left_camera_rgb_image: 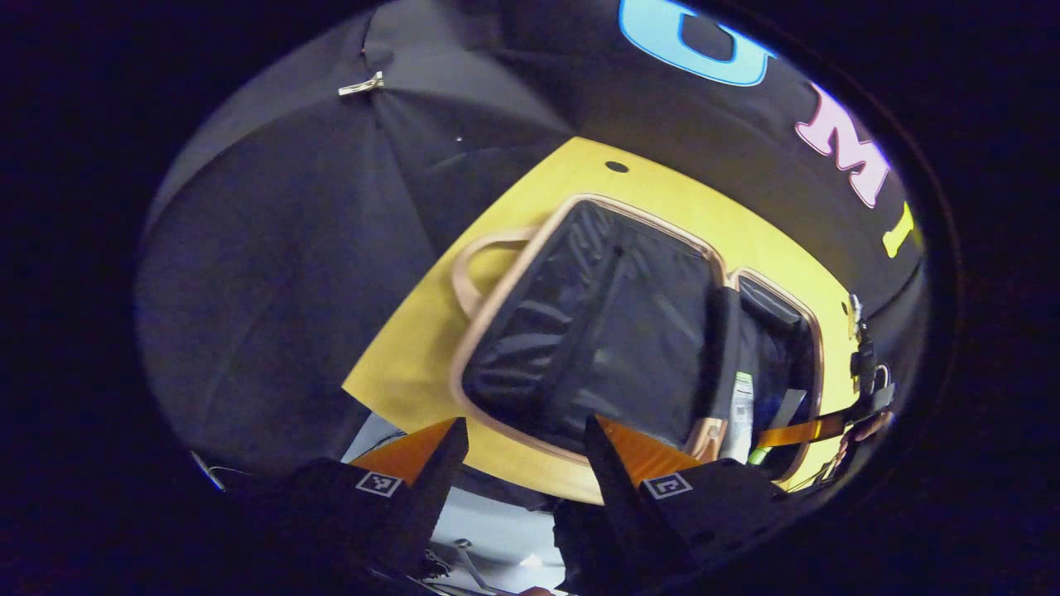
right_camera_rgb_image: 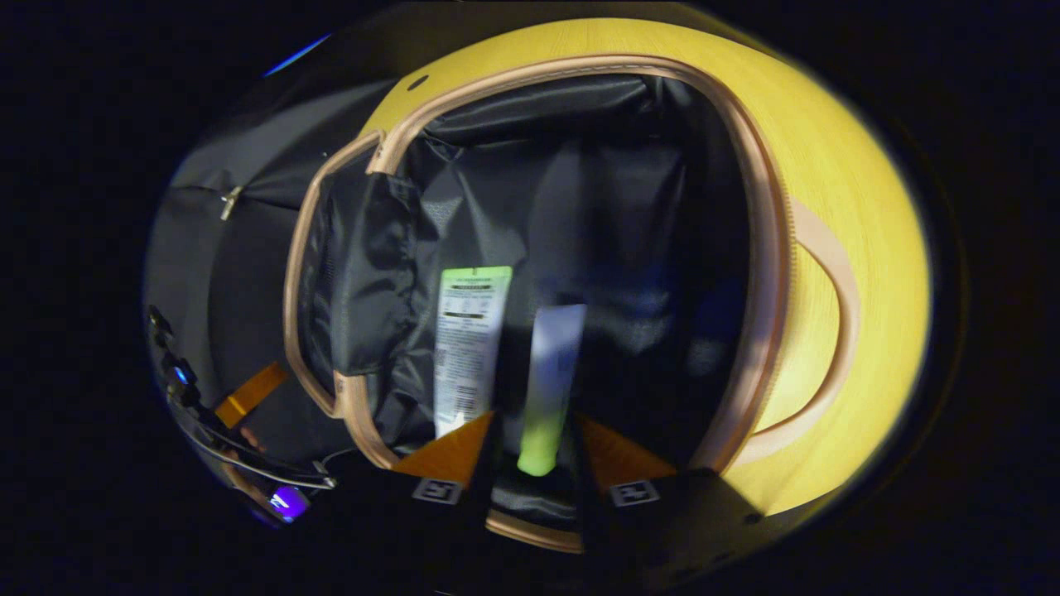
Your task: First open the suitcase, pack the skin care products into it, and then close the suitcase.
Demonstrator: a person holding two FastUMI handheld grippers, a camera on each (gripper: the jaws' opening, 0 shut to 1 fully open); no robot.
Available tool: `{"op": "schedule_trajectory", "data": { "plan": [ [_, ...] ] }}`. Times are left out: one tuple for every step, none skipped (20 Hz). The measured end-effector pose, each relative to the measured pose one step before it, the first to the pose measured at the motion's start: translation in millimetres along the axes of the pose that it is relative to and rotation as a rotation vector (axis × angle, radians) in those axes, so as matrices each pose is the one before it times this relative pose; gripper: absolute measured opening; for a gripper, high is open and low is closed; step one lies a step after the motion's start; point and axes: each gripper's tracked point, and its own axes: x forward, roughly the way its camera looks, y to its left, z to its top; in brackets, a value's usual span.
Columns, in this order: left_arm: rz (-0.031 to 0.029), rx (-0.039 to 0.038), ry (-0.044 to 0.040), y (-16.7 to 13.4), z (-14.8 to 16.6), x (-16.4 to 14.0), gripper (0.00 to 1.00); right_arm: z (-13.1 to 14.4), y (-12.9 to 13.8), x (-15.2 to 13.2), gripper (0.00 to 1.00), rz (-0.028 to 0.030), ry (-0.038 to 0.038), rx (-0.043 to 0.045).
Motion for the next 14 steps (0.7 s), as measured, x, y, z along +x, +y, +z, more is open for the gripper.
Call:
{"op": "schedule_trajectory", "data": {
  "plan": [
    [0.04197, 0.00292, -0.02911, 20.04, 13.97, 2.28, 0.9, 1.19, 9.76, -5.32, 0.6, 0.0159, -0.01109, -0.00661],
    [0.01805, 0.00229, -0.02599, 11.73, 13.72, 2.92, 0.9, 2.21, 4.26, -2.0, 0.79, -0.00544, -0.01824, -0.03453],
    [0.01064, -0.00352, -0.02183, 9.11, 14.91, 5.34, 0.9, 1.91, 1.83, -13.1, 0.98, -0.00814, -0.04542, -0.06323],
    [0.01014, -0.02273, -0.02664, 6.24, 22.25, 7.93, 0.9, 3.68, 3.69, -9.75, 0.98, 0.00876, -0.03945, -0.04172],
    [-0.00947, -0.0271, -0.02588, -0.57, 15.58, 7.88, 0.89, 1.91, 4.43, -12.03, 0.98, 0.01327, -0.03391, -0.03098],
    [-0.01037, -0.03398, -0.01565, 1.05, 24.4, 12.34, 0.89, 0.51, -2.83, -17.76, 0.98, 0.00385, -0.04387, -0.03011],
    [-0.00417, -0.03433, 0.01007, 6.01, 21.89, 23.13, 0.89, 3.26, -11.07, -15.87, 0.98, -0.01326, -0.03699, -0.00839],
    [-0.01633, -0.01269, 0.03022, -1.93, 5.79, 15.79, 0.89, 2.49, -5.81, -9.18, 0.98, -0.00302, -0.02077, 0.00975],
    [-0.0287, -0.01858, 0.03385, -6.11, 0.44, 15.18, 0.89, 1.61, -5.4, -9.07, 0.98, 0.00501, -0.01589, 0.02278],
    [-0.02223, -0.01869, 0.04538, -4.15, -2.28, 15.89, 0.89, -0.13, -6.22, -7.14, 0.98, 0.00473, -0.01315, 0.02632],
    [-0.00068, -0.01158, 0.05296, 0.68, -4.88, 15.04, 0.89, -1.17, -9.19, -6.29, 0.98, -0.01085, -0.01298, 0.02396],
    [0.00408, -0.00384, 0.047, 0.44, -4.66, 12.08, 0.9, 0.25, -11.32, -5.11, 0.98, -0.01539, -0.02203, 0.01981],
    [-0.00785, 0.00596, 0.042, -2.6, -3.77, 10.63, 0.9, -0.32, -11.72, -6.69, 0.98, -0.01884, -0.01679, 0.0166],
    [0.02021, 0.01342, 0.03218, 1.52, -2.53, 10.99, 0.9, -3.34, -12.0, -5.88, 0.98, -0.01929, -0.0056, 0.01794]
  ]
}}
